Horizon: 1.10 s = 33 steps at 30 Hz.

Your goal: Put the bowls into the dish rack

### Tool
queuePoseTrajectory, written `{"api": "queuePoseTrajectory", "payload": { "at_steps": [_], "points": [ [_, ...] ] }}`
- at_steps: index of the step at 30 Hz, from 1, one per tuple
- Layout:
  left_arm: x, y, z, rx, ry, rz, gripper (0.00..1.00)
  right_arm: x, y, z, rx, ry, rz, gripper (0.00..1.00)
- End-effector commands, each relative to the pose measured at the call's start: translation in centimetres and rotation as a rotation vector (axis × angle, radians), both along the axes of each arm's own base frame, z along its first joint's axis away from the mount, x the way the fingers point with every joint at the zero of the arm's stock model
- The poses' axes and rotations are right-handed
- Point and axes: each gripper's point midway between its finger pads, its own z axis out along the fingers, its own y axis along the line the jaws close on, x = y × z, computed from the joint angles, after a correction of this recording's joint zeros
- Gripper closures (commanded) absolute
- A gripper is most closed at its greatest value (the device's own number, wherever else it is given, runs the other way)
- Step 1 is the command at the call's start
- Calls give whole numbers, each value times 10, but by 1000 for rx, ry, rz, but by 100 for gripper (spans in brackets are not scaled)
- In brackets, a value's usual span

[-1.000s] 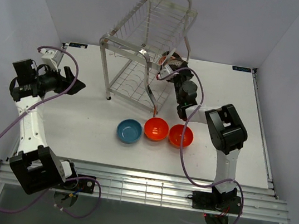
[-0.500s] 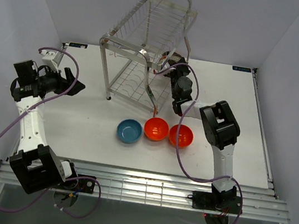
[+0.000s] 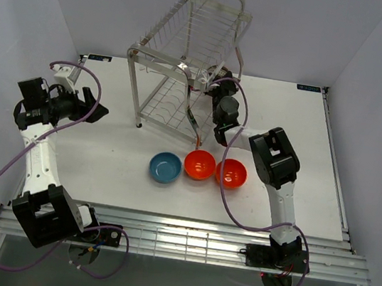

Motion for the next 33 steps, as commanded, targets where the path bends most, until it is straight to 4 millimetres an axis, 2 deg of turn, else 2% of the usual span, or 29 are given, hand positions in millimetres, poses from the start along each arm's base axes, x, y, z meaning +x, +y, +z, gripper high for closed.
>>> {"api": "queuePoseTrajectory", "payload": {
  "at_steps": [1,15,33],
  "points": [
    [0,2,-1,19,-15,-1,9,-17,-9,83,211,-268,-9,92],
    [0,3,-7,16,-1,4,8,-4,1,60,214,-230,-16,92],
    [1,5,-14,19,15,9,8,-4,14,35,196,-195,-6,92]
  ]
}}
